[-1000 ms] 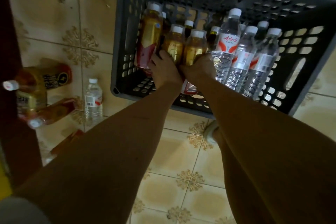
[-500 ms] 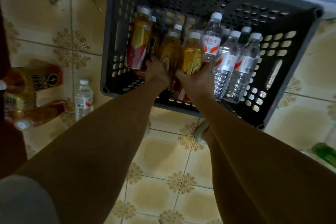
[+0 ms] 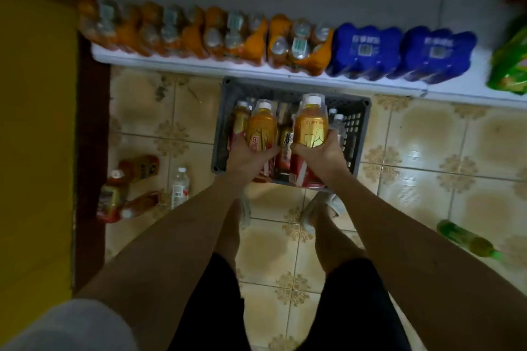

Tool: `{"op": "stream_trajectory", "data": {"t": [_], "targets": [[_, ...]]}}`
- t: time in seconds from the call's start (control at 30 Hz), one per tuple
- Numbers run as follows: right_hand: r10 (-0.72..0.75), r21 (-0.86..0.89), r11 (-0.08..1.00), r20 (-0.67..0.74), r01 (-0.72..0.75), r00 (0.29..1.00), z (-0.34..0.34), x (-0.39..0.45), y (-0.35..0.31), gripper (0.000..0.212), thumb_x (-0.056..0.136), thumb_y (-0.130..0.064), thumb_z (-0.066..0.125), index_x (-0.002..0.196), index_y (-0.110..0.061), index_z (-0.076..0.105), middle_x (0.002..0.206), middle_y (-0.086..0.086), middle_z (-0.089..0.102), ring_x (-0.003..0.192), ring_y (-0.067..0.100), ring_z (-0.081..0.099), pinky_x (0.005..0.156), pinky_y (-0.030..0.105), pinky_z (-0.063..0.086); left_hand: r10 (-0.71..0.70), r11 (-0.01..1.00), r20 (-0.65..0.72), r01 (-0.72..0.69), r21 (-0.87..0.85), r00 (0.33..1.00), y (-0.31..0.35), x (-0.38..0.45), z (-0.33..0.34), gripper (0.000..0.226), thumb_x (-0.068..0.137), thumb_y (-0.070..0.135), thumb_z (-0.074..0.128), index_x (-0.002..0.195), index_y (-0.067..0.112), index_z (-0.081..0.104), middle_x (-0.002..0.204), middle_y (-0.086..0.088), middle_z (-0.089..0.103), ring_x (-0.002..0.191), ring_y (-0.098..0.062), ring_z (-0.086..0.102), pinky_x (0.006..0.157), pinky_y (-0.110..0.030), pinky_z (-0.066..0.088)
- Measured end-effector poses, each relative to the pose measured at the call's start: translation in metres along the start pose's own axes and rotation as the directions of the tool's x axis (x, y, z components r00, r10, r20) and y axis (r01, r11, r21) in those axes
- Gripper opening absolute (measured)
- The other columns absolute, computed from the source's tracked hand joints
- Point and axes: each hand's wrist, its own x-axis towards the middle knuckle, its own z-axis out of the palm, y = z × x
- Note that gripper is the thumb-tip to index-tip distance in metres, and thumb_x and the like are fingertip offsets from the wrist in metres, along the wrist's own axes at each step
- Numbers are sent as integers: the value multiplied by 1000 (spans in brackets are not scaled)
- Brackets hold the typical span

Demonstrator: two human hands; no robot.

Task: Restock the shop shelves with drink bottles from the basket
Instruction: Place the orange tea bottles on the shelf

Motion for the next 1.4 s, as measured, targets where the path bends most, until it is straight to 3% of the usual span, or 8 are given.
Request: {"op": "stream_trajectory", "data": {"t": [0.23, 0.37, 0.53, 0.63, 0.8, 0.97, 1.2, 1.4], "targets": [[-87, 257, 963, 8, 82, 996, -44, -133, -65, 59, 82, -52, 73, 126, -22, 46, 113, 5, 66, 96, 20, 68, 82, 37, 55, 155, 988, 29, -155, 0, 988, 62, -151, -90, 60, 80, 55, 75, 127, 23, 56, 113, -1, 67, 101, -19, 64, 80, -31, 50], [-155, 289, 949, 63, 131, 986, -70, -189, -105, 59, 89, -67, 52, 124, -19, 55, 100, 8, 73, 88, 23, 72, 85, 40, 57, 228, 969, 17, -225, -104, 974, 98, -219, -122, 38, 89, 50, 68, 116, 33, 47, 103, 7, 62, 90, -11, 60, 71, -26, 47], [-290, 268, 922, 0, 280, 957, -94, -234, -156, 61, 90, -71, 43, 114, -20, 66, 88, 6, 75, 82, 21, 72, 78, 34, 54, 343, 907, 26, -324, -269, 939, 143, -270, -137, 81, 72, 76, 64, 135, 29, 44, 120, 3, 63, 107, -17, 64, 93, -41, 53], [-368, 306, 878, -58, 367, 928, -109, -257, -192, 68, 79, -77, 48, 114, -22, 66, 94, 6, 76, 86, 21, 74, 82, 36, 56, 450, 842, -32, -436, -319, 892, 188, -301, -148, 92, 69, 75, 53, 143, 22, 39, 115, 0, 65, 98, -16, 68, 76, -31, 56], [-556, 307, 757, -160, 576, 816, -134, -290, -251, 55, 89, -68, 46, 124, -26, 56, 107, 0, 72, 88, 12, 72, 76, 30, 55, 584, 747, 13, -531, -401, 812, 250, -338, -167, 98, 64, 92, 48, 140, 29, 46, 121, -3, 70, 104, -20, 72, 95, -47, 56], [-677, 224, 653, -257, 724, 690, -163, -319, -298, 40, 95, -57, 45, 122, -29, 54, 104, -8, 68, 82, -1, 69, 67, 18, 49, 699, 643, -30, -647, -410, 714, 299, -364, -186, 93, 59, 72, 68, 138, 28, 45, 125, -2, 67, 110, -23, 68, 101, -52, 51], [-759, 145, 540, -342, 829, 554, -199, -339, -365, 48, 92, -62, 50, 124, -25, 54, 105, -7, 68, 93, 9, 68, 79, 29, 53, 815, 517, -127, -809, -281, 565, 376, -386, -214, 66, 73, 39, 83, 128, 29, 48, 116, 5, 66, 109, -14, 63, 95, -37, 52], [-816, 78, 403, -421, 912, 396, -226, -363, -426, 43, 89, -55, 63, 121, -29, 54, 108, -11, 68, 97, 4, 67, 83, 28, 54, 879, 351, -299, -929, -118, 370, 443, -404, -238, 85, 68, 52, 85, 139, 26, 46, 128, 6, 64, 117, -13, 61, 103, -40, 50]]}}
